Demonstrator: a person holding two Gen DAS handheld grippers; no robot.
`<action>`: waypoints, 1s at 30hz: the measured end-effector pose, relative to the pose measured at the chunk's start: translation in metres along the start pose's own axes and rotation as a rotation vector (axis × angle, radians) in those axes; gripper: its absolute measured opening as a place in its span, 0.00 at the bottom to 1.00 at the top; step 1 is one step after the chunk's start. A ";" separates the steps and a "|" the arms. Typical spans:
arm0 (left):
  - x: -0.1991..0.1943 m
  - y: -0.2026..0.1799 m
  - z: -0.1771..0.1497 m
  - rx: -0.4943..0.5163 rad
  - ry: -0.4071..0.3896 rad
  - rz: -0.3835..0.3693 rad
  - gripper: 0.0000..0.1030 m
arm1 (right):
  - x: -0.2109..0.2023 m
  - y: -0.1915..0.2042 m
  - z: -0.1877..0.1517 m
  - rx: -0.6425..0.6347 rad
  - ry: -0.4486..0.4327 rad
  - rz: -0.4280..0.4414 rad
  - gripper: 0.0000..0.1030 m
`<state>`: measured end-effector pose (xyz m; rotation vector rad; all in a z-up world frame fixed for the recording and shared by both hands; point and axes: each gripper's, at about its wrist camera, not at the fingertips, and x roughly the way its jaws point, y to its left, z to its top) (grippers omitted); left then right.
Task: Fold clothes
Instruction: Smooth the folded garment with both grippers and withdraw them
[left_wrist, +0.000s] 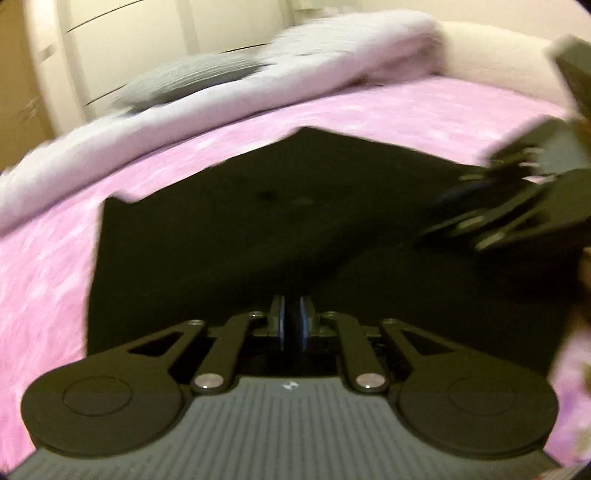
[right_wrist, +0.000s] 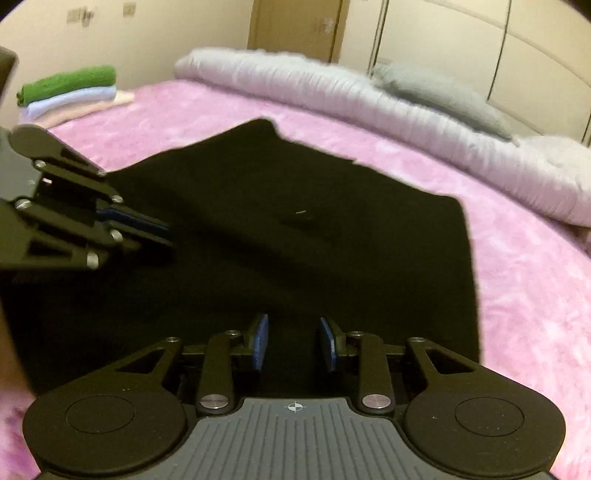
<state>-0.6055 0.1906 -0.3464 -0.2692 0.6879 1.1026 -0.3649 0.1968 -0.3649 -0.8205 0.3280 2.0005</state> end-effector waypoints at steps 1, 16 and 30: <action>-0.004 0.015 0.000 -0.031 0.004 0.027 0.09 | -0.003 -0.011 0.000 0.026 0.009 -0.027 0.29; -0.055 0.039 -0.005 -0.120 -0.004 0.122 0.07 | -0.045 -0.054 0.010 0.216 -0.036 -0.186 0.29; -0.142 -0.002 -0.071 -0.254 0.138 0.210 0.12 | -0.131 0.004 -0.071 0.299 0.091 -0.143 0.29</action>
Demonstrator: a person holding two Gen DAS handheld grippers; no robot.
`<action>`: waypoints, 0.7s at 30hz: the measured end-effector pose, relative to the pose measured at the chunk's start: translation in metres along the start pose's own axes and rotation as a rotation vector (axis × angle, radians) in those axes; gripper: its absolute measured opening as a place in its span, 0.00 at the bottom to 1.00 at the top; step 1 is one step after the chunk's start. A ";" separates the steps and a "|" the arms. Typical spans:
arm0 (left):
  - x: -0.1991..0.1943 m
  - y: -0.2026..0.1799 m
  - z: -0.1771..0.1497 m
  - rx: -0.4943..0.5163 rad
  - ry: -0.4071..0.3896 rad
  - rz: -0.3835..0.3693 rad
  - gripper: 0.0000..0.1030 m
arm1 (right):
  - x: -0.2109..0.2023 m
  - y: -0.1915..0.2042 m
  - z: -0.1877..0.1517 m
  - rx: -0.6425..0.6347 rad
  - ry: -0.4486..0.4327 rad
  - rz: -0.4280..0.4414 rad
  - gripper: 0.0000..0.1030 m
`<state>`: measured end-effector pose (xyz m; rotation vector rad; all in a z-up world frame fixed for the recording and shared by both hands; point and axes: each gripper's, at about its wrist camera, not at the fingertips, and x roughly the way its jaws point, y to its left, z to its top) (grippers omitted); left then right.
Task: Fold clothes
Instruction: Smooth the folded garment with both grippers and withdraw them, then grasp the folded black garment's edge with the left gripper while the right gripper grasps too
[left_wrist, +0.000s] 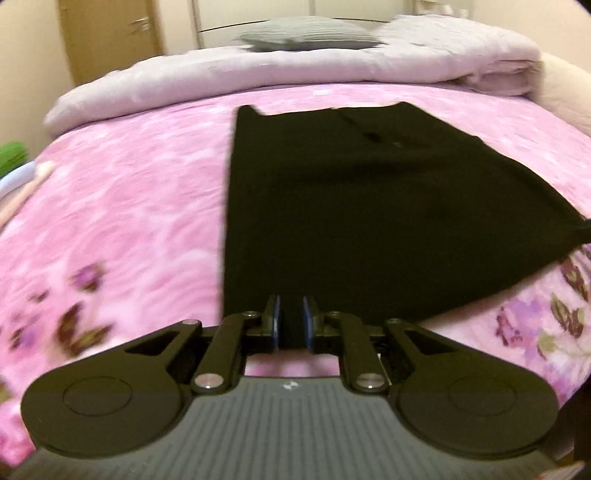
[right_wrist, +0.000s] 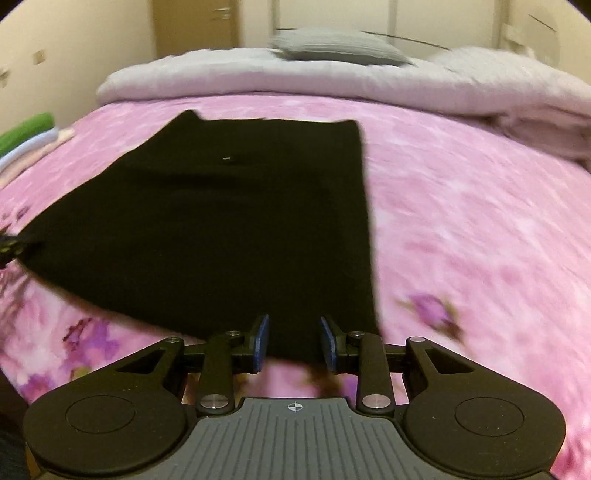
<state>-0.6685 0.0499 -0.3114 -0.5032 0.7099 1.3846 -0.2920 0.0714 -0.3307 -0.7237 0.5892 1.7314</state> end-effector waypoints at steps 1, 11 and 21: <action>-0.006 -0.001 0.000 -0.013 0.016 0.009 0.12 | -0.008 -0.002 -0.001 0.021 0.003 -0.019 0.29; -0.055 -0.046 -0.001 -0.082 0.116 0.039 0.24 | -0.055 0.033 -0.002 0.153 0.050 0.004 0.29; -0.076 -0.067 -0.003 -0.037 0.104 0.060 0.26 | -0.068 0.043 -0.008 0.189 0.064 0.006 0.30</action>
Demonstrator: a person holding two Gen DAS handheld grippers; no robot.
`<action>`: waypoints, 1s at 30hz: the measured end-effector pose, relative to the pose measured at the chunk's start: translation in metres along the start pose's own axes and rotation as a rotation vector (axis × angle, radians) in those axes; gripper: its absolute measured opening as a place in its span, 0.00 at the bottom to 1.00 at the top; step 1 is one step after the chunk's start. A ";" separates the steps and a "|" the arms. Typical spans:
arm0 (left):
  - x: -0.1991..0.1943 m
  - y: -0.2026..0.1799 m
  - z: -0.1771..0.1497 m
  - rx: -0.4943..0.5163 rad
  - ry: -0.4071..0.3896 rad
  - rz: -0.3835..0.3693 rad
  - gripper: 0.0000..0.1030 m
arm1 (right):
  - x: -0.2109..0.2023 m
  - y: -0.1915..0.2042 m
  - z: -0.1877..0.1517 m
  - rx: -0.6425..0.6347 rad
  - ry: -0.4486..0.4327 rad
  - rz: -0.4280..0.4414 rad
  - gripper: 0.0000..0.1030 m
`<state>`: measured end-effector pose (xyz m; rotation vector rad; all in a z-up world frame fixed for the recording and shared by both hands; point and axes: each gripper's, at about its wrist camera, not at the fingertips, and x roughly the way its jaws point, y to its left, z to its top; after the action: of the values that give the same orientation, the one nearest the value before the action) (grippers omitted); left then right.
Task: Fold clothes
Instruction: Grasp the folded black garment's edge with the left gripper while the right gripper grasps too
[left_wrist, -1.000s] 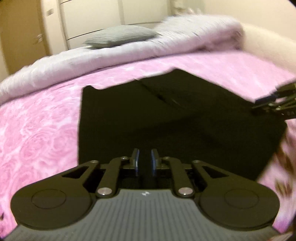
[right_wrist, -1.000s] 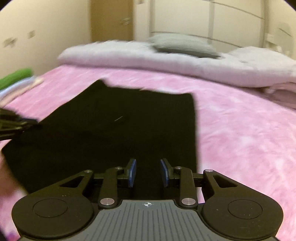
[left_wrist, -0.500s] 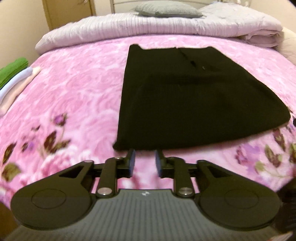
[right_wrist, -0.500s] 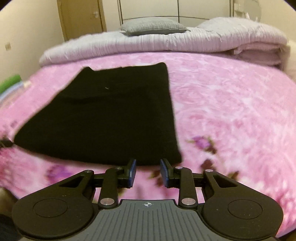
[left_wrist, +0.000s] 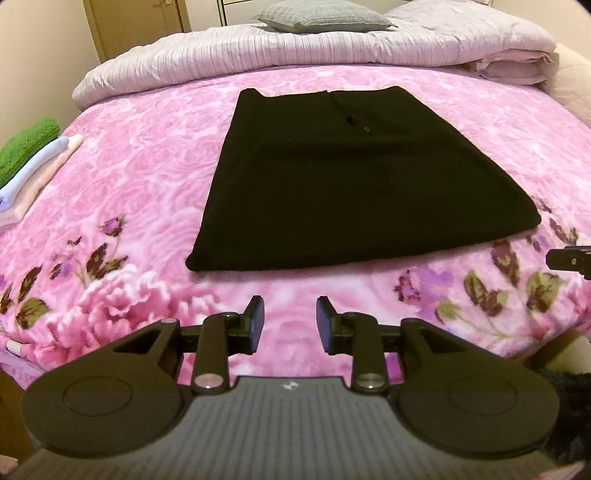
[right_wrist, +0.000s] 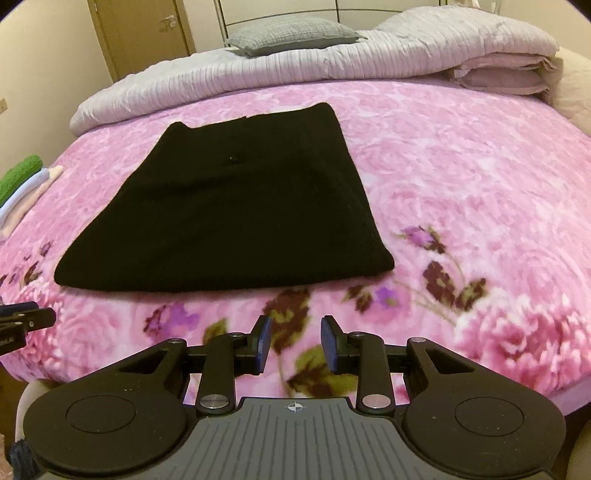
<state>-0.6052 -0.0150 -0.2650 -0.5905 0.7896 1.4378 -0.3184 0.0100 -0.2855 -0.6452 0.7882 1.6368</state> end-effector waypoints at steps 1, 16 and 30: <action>-0.001 0.000 0.000 0.000 -0.001 0.001 0.26 | 0.000 0.000 0.000 0.001 0.001 -0.001 0.30; 0.022 0.010 -0.013 0.238 -0.102 0.044 0.36 | 0.003 0.001 -0.006 -0.223 -0.082 0.028 0.60; 0.102 0.007 -0.068 1.098 -0.240 0.353 0.38 | 0.068 0.008 -0.047 -1.060 -0.170 -0.249 0.72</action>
<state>-0.6243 -0.0021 -0.3857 0.5716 1.3555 1.1155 -0.3396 0.0137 -0.3662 -1.2437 -0.3540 1.7697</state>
